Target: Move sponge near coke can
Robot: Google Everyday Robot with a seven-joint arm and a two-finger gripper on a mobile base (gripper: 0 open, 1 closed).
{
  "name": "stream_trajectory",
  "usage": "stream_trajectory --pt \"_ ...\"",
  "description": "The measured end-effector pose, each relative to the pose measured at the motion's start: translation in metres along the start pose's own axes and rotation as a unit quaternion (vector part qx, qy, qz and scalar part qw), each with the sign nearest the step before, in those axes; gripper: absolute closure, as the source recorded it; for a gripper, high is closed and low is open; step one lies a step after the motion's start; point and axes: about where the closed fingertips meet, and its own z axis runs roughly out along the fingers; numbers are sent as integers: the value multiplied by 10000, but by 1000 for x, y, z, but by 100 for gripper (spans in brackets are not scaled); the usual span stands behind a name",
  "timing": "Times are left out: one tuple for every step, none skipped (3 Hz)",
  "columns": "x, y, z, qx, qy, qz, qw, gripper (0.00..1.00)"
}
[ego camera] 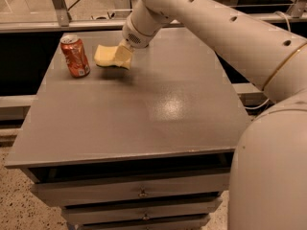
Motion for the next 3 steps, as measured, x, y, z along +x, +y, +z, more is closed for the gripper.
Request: stream_trajectory --pt "-21 10 11 -119 -140 -96 9998 38" --pt "-30 20 18 -221 -211 -147 9994 16" --pt "-31 28 24 -313 -241 -142 9991 0"
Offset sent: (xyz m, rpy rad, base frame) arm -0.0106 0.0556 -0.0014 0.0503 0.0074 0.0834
